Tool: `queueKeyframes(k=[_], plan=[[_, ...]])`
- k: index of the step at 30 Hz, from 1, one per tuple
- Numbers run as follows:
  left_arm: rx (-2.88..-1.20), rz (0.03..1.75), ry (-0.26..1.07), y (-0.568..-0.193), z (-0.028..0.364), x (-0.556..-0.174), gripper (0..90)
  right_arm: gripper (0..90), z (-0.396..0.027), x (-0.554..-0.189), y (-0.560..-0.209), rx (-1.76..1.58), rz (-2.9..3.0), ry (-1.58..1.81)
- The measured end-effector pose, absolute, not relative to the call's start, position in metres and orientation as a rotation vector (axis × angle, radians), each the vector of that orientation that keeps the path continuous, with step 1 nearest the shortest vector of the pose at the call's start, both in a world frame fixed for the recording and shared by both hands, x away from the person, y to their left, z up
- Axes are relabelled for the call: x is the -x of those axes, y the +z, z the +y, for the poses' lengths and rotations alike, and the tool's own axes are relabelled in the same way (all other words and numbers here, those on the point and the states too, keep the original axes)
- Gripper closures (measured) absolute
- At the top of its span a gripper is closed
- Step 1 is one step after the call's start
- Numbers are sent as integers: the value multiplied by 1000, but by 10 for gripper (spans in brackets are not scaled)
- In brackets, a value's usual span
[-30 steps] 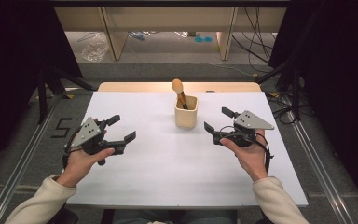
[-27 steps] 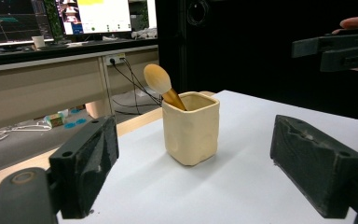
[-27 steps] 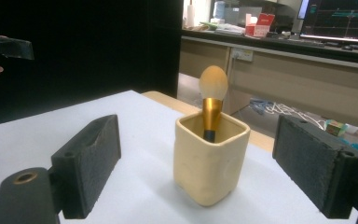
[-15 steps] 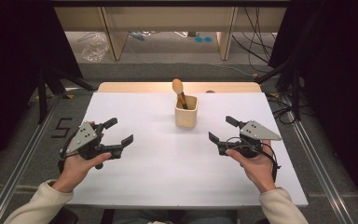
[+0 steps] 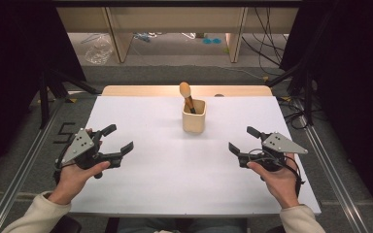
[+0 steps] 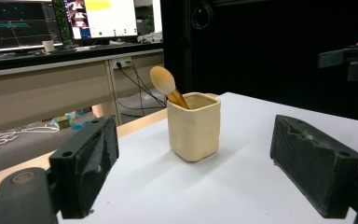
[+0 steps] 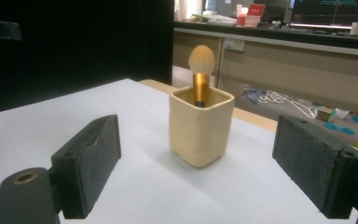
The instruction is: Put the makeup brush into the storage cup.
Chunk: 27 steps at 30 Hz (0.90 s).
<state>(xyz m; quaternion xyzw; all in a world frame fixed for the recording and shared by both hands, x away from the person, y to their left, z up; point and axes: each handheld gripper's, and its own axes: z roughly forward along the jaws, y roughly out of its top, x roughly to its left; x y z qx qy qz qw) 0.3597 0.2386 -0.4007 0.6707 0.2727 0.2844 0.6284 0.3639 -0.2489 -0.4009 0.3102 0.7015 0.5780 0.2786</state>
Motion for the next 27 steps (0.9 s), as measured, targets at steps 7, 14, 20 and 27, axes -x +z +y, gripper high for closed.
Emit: queueKeyframes(k=[7,14,20,27], plan=[[-1532,631,665,-403,243,-358,151,161,-258,-360,-405,-859,1868,1537],[-1541,646,682,-407,248,-357,152,161,-262,-356,-409,-883,1902,1523],[-1548,648,684,-410,248,-356,152,161,-261,-356,-410,-872,1900,1533],[-1549,642,682,-413,246,-356,151,162,-261,-356,-412,-870,1894,1539]])
